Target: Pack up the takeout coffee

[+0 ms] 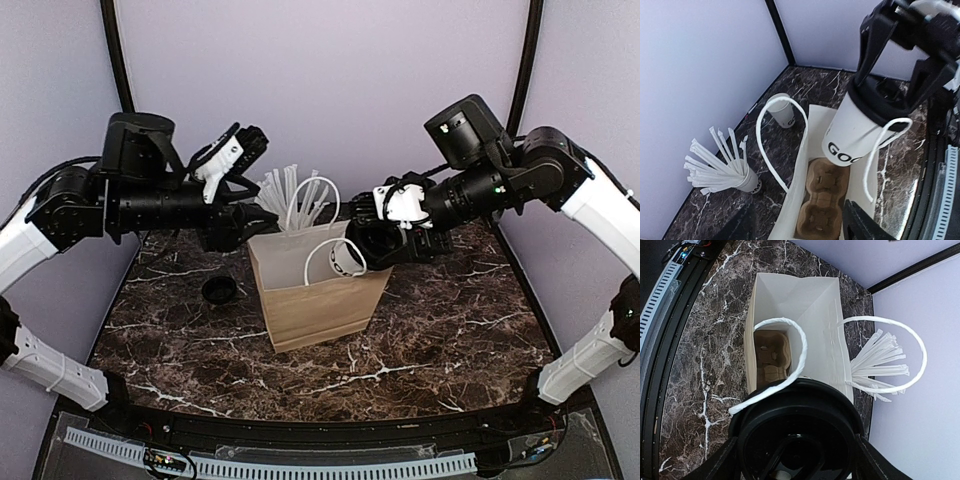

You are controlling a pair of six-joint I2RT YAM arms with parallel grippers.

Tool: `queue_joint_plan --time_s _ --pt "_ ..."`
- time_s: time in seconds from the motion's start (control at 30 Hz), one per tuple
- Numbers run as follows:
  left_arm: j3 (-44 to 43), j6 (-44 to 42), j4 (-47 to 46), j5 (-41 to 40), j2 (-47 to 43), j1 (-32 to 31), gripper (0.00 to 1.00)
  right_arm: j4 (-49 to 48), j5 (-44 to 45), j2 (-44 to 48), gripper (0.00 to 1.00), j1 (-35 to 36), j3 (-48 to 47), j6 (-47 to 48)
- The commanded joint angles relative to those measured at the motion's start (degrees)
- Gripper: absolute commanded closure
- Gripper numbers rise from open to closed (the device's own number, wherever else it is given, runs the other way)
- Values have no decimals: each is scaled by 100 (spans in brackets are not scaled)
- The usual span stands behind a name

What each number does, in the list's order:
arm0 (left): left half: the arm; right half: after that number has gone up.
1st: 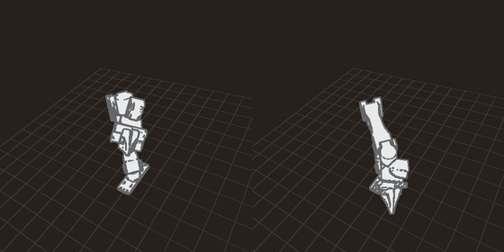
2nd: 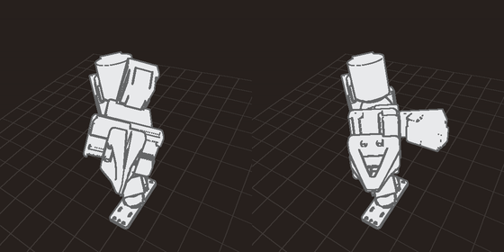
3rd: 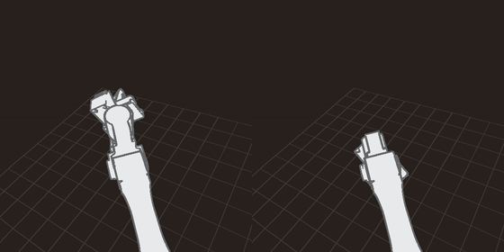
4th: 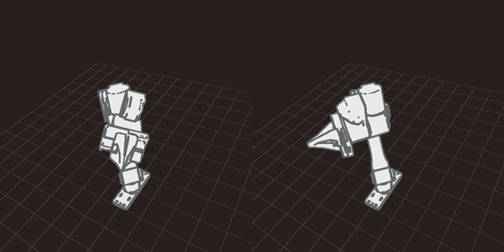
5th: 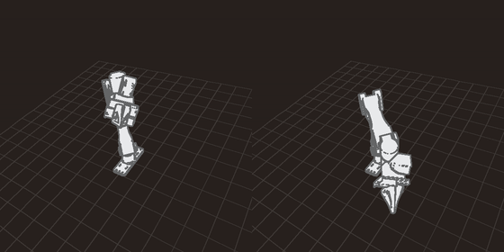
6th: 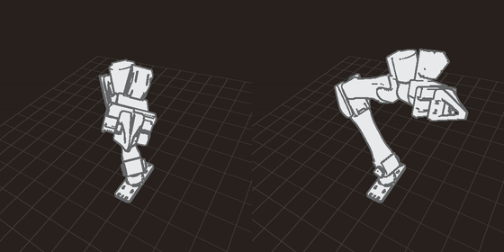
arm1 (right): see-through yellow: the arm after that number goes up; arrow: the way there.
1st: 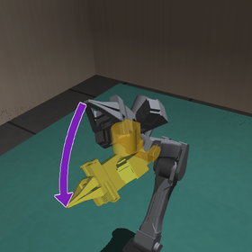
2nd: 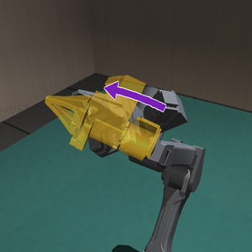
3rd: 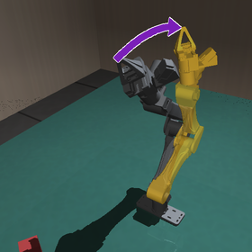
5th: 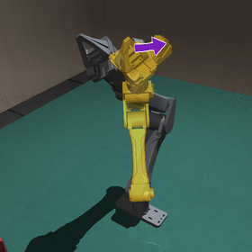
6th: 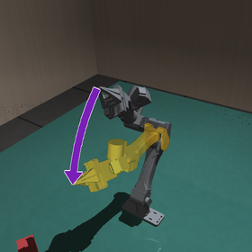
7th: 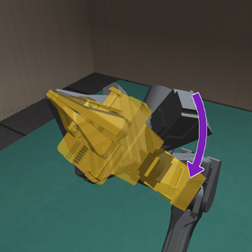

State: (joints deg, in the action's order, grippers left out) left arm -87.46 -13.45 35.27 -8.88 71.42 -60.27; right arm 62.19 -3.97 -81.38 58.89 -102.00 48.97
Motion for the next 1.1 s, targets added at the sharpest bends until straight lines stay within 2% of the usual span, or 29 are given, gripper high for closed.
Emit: queue_joint_plan --time_s 0.0,0.2,0.4,0.53,0.63,0.7,0.8,1.07 --pt "370 570 -358 1334 -226 -21 36 -160 -146 -107 57 37 -145 -120" --pt "761 777 -882 1870 66 -29 33 -154 -156 -176 57 39 -263 -150" --pt "490 718 -971 1599 729 -30 33 -116 -148 -166 57 35 -258 -190" --pt "443 640 -1046 1966 850 -37 46 -168 -96 -157 57 39 -229 -248" --pt "561 565 -1198 2303 783 -110 68 -296 -26 -174 57 28 -149 -289" --pt "704 504 -1305 2408 712 -190 75 -337 -67 -231 57 -9 -136 -302" --pt "886 419 -1384 2413 662 -378 79 -286 -217 -368 57 -105 -192 -354" --pt "873 113 -1185 1880 900 -1200 80 -13 -492 -697 57 -162 -517 -361"
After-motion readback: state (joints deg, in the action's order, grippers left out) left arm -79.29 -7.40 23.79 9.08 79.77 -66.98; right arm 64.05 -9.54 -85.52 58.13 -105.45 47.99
